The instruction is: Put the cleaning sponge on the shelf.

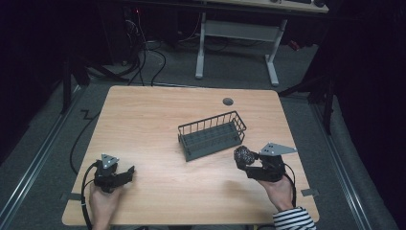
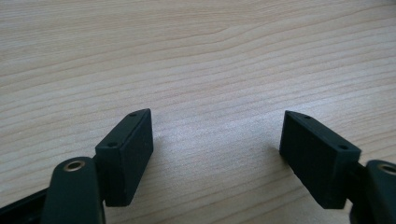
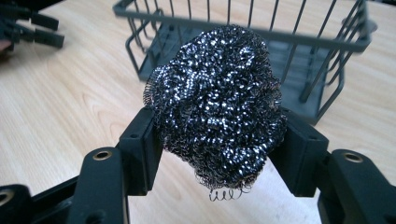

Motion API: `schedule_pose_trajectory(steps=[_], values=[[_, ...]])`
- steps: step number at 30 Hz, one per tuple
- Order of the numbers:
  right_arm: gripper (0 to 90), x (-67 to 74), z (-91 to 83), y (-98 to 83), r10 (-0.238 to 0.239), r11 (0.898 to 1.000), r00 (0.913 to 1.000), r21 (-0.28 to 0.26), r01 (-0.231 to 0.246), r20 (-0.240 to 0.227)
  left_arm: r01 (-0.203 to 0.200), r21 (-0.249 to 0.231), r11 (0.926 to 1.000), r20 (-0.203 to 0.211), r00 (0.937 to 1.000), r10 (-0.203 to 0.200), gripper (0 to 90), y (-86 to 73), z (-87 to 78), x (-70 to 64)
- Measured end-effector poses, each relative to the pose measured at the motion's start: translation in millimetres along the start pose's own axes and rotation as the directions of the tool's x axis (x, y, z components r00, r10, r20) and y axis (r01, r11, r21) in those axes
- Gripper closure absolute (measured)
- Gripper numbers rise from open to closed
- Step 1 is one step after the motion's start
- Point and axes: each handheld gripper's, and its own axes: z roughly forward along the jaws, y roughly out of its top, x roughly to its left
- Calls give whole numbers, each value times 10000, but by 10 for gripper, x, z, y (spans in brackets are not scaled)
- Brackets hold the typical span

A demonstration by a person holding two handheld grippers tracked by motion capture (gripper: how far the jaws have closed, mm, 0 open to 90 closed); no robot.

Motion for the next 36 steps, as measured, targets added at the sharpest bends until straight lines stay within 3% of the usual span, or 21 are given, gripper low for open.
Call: schedule_pose_trajectory(steps=[17,29,36], values=[[402,-215,52,546,30,9996,9998,-294,-24,184,-12,0,10000,26,10000,12,256,0,1,-2],[401,-286,365,803,68,10000,9995,21,-69,322,-14,7,10000,36,10000,14,255,0,0,0],[398,-328,535,901,70,9997,9971,238,-88,759,-5,12,10000,53,10000,5,254,0,-1,2]])
